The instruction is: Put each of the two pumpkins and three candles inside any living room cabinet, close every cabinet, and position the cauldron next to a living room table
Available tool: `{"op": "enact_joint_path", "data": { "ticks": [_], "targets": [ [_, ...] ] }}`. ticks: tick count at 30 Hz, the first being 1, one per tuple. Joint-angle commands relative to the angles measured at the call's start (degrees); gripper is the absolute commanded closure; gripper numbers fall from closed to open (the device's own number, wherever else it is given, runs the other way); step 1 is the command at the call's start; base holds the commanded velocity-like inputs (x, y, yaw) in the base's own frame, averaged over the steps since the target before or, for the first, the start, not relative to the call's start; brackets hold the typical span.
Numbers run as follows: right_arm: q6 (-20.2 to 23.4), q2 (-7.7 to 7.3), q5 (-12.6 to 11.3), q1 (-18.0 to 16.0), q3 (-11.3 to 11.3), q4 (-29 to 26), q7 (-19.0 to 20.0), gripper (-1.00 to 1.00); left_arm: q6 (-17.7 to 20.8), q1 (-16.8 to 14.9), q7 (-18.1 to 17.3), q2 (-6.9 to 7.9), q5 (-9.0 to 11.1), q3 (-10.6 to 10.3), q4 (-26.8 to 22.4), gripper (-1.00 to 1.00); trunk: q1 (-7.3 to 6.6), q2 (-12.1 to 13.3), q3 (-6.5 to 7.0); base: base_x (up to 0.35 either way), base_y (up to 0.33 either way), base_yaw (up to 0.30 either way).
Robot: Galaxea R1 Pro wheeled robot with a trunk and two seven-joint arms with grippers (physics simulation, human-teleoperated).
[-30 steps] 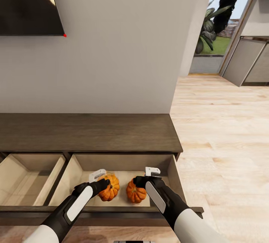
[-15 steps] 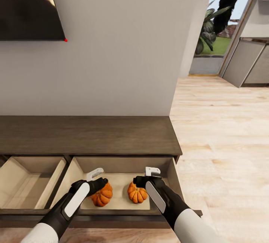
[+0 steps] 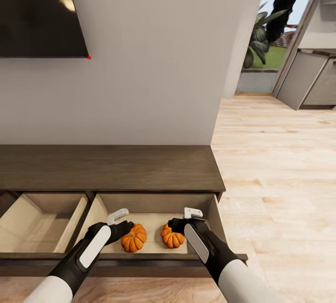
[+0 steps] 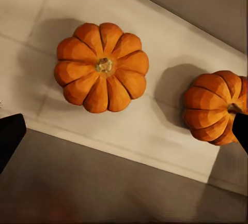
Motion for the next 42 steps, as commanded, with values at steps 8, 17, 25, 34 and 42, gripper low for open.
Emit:
{"op": "enact_joint_path", "data": {
  "ticks": [8, 17, 25, 34, 42],
  "targets": [
    [0.0, 0.00, 0.0, 0.0, -0.1, 0.0, 0.1, -1.00, 0.1, 0.0, 0.0, 0.00, 0.0, 0.0, 0.0, -1.00, -1.76, 3.2, 1.44, -0.100, 0.018, 0.000],
    [-0.1, 0.00, 0.0, 0.0, -0.2, -0.2, 0.1, -1.00, 0.4, 0.0, 0.0, 0.08, 0.0, 0.0, 0.0, -1.00, -3.74, 6.8, 3.06, -0.047, 0.006, 0.000],
    [-0.1, 0.00, 0.0, 0.0, -0.2, -0.2, 0.2, -1.00, 0.4, 0.0, 0.0, 0.09, 0.0, 0.0, 0.0, -1.00, -5.50, 10.0, 4.49, -0.123, 0.012, 0.000],
    [-0.1, 0.00, 0.0, 0.0, -0.2, -0.3, 0.2, -1.00, 0.4, 0.0, -0.1, 0.08, 0.0, 0.0, 0.0, -1.00, -7.47, 13.7, 6.11, -0.004, 0.000, 0.000],
    [-0.1, 0.00, 0.0, 0.0, -0.2, -0.3, 0.2, -1.00, 0.4, 0.0, -0.1, 0.09, 0.0, 0.0, 0.0, -1.00, -9.23, 16.9, 7.54, 0.000, 0.000, 0.000]
  ]
}}
